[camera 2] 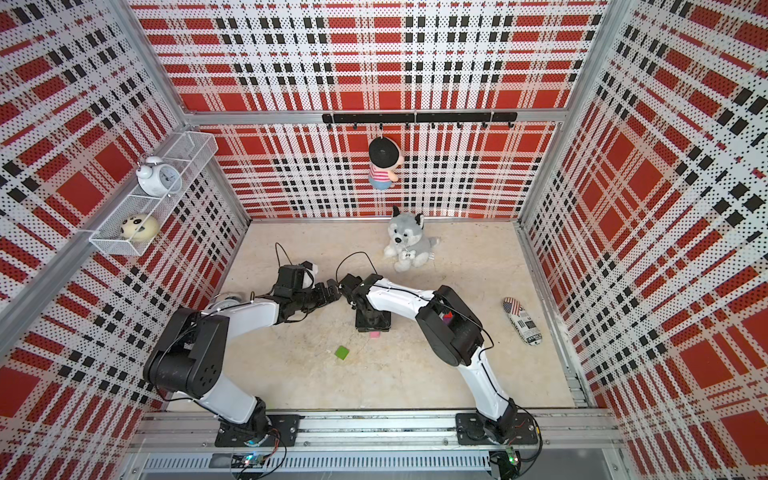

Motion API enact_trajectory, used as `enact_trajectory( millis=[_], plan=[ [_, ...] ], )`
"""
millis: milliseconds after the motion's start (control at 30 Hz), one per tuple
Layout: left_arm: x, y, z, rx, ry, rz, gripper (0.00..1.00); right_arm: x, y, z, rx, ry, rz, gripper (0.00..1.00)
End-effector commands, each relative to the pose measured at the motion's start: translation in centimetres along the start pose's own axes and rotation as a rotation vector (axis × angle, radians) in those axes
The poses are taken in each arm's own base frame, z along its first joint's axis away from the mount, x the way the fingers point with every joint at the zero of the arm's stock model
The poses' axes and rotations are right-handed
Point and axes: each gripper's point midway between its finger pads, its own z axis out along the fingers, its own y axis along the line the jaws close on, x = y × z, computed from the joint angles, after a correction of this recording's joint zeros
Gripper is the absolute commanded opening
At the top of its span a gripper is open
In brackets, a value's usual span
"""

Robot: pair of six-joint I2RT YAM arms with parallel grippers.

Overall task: Assemble the number 7 with building blocks
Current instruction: Assemble the building block at the center of the board.

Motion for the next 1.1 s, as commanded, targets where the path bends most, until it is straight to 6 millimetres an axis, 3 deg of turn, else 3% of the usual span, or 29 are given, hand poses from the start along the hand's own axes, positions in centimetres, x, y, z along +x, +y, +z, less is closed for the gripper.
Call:
enact_trajectory(
  millis=[0,500,1067],
  plan=[
    [-0.6,-0.6,-0.2,0.005,-0.016,0.012,0.98,-0.7,0.1,-1.2,-0.016,-0.042,0.019,0.50],
    [-0.4,-0.3,0.0,0.000,-0.009,0.012,0.98,-0.6,0.1,-0.4,0.009,-0.022,-0.002,0.40],
    [-0.2,-0.2,0.2,0.003,0.001,0.014,0.98,-1.0,0.1,0.2,0.033,-0.021,-0.016,0.38]
  ],
)
